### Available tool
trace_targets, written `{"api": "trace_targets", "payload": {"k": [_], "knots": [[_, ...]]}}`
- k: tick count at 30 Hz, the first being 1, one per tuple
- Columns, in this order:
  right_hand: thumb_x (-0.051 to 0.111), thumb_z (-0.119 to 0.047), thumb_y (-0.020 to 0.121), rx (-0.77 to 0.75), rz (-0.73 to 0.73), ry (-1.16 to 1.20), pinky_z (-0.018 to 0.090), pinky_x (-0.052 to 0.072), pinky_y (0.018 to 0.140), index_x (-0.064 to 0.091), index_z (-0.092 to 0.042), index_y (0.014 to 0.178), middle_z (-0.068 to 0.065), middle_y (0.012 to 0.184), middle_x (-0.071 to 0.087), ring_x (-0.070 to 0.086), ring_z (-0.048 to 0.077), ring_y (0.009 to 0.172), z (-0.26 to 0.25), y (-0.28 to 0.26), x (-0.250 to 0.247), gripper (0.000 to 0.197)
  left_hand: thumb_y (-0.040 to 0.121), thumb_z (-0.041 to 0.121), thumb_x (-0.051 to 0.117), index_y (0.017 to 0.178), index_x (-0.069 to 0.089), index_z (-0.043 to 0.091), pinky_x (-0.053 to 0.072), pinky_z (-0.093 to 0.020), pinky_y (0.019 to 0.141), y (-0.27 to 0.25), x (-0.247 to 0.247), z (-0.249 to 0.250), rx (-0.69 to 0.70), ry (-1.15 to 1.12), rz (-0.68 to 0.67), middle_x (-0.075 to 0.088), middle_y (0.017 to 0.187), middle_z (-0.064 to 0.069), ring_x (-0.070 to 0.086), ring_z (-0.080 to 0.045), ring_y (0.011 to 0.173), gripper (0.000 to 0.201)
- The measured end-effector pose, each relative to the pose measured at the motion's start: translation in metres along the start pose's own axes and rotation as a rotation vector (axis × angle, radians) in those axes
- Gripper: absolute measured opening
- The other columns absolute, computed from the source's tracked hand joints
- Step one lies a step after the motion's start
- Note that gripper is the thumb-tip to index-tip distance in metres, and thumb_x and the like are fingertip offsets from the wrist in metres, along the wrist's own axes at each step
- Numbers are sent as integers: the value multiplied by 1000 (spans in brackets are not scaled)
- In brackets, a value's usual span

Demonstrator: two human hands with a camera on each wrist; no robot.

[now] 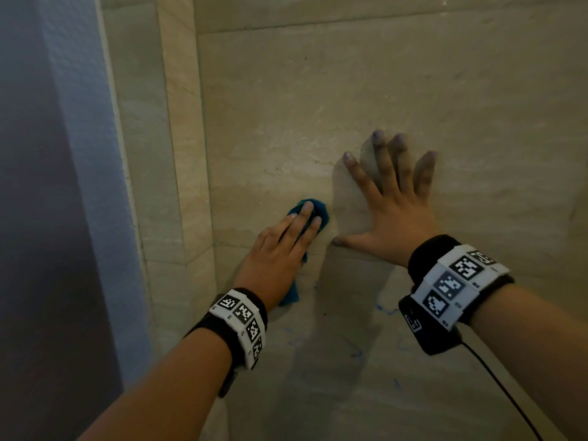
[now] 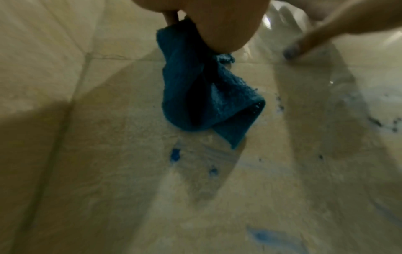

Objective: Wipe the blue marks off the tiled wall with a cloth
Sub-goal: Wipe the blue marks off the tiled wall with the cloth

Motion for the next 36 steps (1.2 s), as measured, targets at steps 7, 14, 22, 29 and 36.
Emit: {"api": "trace_targets", "payload": {"k": [7, 14, 22, 29, 36], "knots": [[62, -77, 60, 4, -9, 22, 61, -15, 109, 10, -26, 153, 14, 158, -6, -9, 35, 144, -14, -41, 19, 118, 70, 10, 77, 146, 23, 14, 49, -42, 89, 3, -9, -21, -265, -33, 52, 19, 152, -10, 32, -30, 121, 93], [51, -78, 58, 16, -50, 22, 60, -20, 107, 5, -26, 153, 10, 158, -11, -22, 33, 141, -13, -41, 29, 118, 79, 21, 62, 143, 29, 18, 28, -40, 97, -8, 5, 22, -12, -37, 72, 24, 147, -10, 32, -30, 123, 72], [50, -81, 58, 25, -42, 27, 60, -21, 106, 6, -26, 153, 7, 157, -15, -18, 32, 142, -13, -40, 29, 118, 82, 19, 40, 147, 23, 17, 24, -41, 94, 4, -4, -1, -109, 26, 73, 20, 150, -10, 31, -29, 125, 67], [51, -80, 59, 21, -38, 24, 62, -18, 106, 7, -25, 153, 12, 158, -6, -14, 33, 143, -13, -40, 28, 117, 80, 18, 43, 150, 15, 14, 27, -38, 95, -1, 3, 17, -61, 6, 93, 18, 151, -12, 29, -30, 127, 75], [49, -81, 60, 13, -31, 18, 61, -17, 106, 9, -24, 153, 12, 158, -5, -10, 33, 143, -14, -41, 27, 116, 84, 17, 37, 153, 3, 18, 29, -39, 97, -34, 23, 25, 122, 10, 11, 11, 156, -9, 30, -28, 130, 76]]}}
Point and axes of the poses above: each hand's wrist, its own y-axis towards the middle knuckle, its own x-axis out of the palm, z = x × y, the point moved 7 cm from there along y, towards the middle knuckle
